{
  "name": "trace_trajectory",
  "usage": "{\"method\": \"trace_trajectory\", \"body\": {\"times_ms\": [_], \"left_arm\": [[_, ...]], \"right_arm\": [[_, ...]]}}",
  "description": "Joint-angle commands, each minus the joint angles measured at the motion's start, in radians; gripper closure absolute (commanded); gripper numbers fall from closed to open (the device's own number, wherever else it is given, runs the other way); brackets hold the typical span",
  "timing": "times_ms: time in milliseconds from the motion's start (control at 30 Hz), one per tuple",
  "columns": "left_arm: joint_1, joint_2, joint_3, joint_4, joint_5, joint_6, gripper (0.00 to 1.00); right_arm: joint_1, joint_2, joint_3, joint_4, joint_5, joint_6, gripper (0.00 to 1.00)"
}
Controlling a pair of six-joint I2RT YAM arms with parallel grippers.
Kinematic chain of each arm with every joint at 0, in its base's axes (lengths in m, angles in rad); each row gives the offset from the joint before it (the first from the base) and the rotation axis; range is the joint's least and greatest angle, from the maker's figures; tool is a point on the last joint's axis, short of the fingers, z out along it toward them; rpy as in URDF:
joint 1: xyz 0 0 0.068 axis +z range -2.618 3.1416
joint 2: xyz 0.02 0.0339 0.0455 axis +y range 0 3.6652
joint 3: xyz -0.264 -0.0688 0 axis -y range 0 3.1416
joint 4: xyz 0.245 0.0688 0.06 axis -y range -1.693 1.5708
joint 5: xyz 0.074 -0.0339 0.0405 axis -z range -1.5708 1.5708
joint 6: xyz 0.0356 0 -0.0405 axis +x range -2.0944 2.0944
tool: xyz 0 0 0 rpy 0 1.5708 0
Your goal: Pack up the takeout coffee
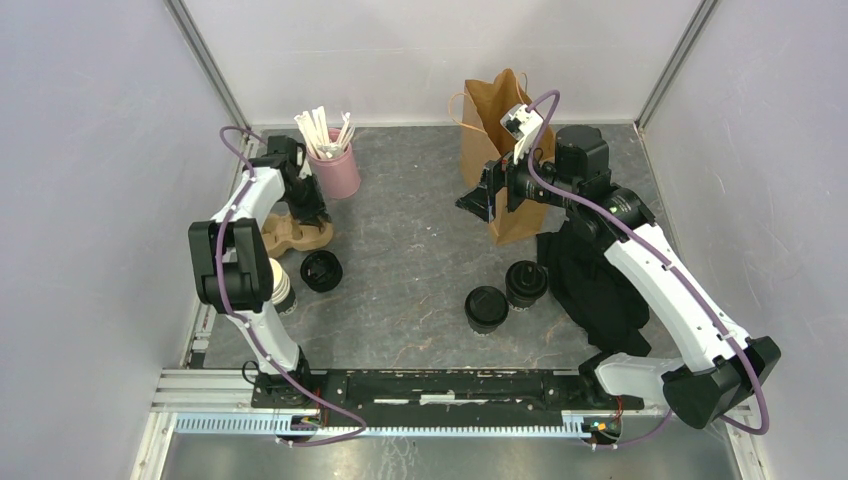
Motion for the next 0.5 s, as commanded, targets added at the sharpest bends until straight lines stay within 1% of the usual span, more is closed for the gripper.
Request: {"method": "trace_trajectory", "body": {"times_ms": [0,233,467], "left_arm": [[-0.003,-0.042,0.027,0.025,0.007,0.036,0.65],[-0.003,-0.087,0.019,0.012,0.0,0.057,0.66],[-0.001,-0.103,-0.015,0.03,0.029,0.079,0.63]], "right_arm": [[0.001,-0.023,-0.008,0.038,-0.003,-0.006,0.02],[0.002,-0.027,-0.025,0.052,-0.011,0.0,0.02],[0.002,-0.03,-0.029,0.052,-0.018,-0.001,0.02]]}}
